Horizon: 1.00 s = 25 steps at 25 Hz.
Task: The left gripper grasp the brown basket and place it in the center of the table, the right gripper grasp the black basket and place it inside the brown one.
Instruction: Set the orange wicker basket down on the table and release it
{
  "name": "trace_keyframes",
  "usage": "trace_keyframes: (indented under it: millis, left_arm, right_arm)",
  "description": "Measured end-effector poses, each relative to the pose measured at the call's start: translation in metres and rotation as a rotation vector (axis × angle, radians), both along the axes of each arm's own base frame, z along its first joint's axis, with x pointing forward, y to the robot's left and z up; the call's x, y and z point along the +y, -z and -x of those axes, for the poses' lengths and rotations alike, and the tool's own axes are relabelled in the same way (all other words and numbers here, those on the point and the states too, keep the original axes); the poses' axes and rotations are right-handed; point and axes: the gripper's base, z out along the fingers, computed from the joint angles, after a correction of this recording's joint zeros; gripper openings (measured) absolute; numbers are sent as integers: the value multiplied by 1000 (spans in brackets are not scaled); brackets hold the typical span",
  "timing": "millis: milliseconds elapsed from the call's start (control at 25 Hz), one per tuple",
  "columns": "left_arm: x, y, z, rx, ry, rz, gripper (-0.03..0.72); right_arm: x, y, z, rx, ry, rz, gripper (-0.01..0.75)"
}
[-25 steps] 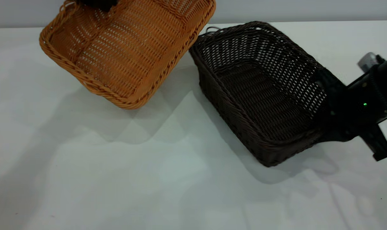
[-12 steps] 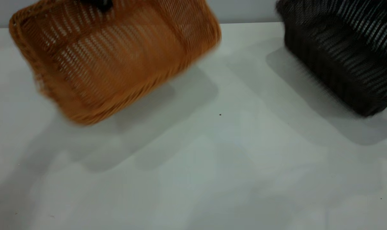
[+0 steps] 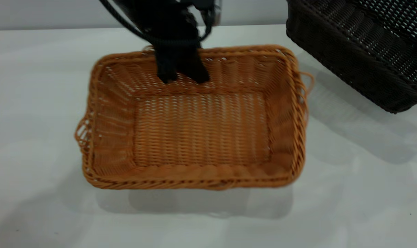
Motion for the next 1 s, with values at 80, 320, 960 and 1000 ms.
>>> trace_keyframes:
  millis: [80,320,960,1000]
  left_arm:
    - [-7,2,3,-8,25,7,85]
    - [-11,2,4,-15,5,15,120]
    - [-1,-33,-23,-134,-363,113,519]
    - [4,-43,-25,-114,-433,144,519]
  right_arm:
    - [0,-1,0,-3,-9,-2,79]
    - [1,-6,2,-6,-60,25,79]
    - [3,-20,4,-36,-108,38,79]
    - [4,-21,4,-34,-110,35,79]
